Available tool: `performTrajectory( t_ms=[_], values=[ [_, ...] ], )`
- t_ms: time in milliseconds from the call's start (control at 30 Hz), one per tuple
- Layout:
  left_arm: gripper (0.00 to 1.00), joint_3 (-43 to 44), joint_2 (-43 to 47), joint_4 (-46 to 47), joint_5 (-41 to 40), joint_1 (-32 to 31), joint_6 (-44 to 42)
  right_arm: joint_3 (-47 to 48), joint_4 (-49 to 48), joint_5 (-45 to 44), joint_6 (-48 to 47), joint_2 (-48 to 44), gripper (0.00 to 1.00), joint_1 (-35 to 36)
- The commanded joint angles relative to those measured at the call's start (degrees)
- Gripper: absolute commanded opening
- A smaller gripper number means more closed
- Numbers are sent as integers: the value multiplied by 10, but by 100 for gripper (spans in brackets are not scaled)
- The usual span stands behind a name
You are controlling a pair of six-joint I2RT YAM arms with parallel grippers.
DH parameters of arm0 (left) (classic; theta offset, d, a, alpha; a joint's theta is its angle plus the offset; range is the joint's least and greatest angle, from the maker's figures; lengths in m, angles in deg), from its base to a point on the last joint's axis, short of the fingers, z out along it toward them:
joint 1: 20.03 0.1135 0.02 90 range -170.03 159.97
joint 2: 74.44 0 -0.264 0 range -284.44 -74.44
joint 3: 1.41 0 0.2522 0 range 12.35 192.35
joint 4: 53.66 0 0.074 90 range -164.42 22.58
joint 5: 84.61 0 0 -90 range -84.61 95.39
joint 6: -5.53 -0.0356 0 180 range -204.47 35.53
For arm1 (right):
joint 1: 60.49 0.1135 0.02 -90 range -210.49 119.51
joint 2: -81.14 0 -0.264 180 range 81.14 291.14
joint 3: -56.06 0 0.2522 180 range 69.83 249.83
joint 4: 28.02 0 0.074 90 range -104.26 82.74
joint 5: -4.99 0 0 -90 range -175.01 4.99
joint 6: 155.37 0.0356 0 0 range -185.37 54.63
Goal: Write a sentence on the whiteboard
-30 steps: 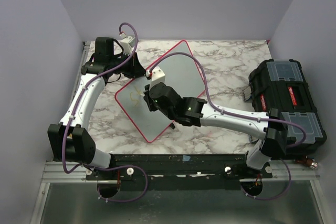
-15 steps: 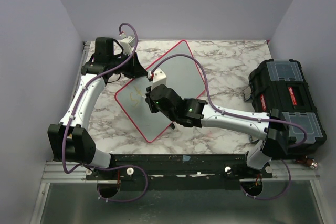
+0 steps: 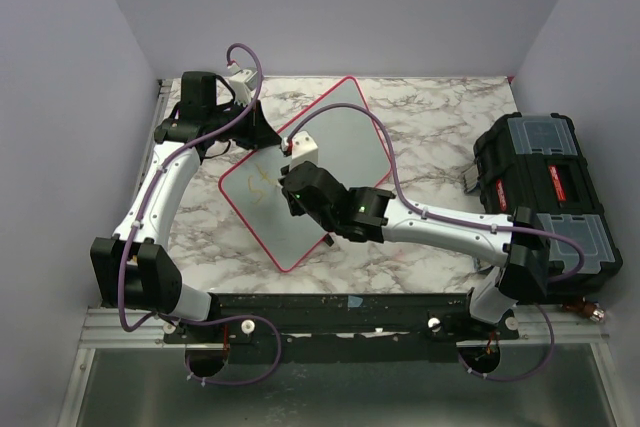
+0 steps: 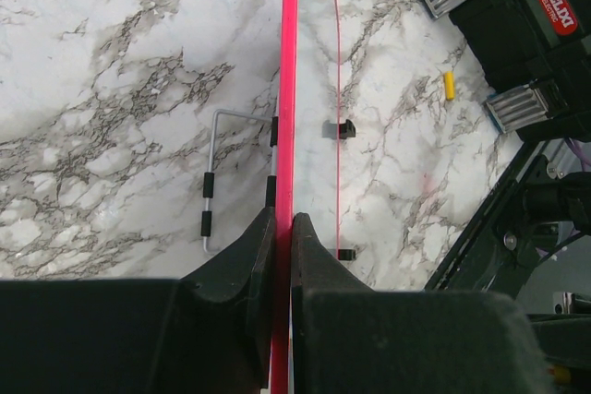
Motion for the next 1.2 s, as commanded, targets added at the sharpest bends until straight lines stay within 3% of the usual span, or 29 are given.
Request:
performTrajectory(
  t_ms=[0, 367, 867, 1167],
  values=[
    [0, -12, 18, -23, 10, -13, -22, 28, 15, -25, -10, 24, 1, 0],
    [0, -12, 19, -22, 3, -14, -22, 63, 24, -37, -26, 25, 1, 0],
    [0, -15, 24, -18, 3, -15, -23, -56, -8, -52, 0, -84, 1, 0],
    [0, -12, 21, -19, 5, -17, -21, -60, -19, -46, -16, -93, 1, 0]
  ],
)
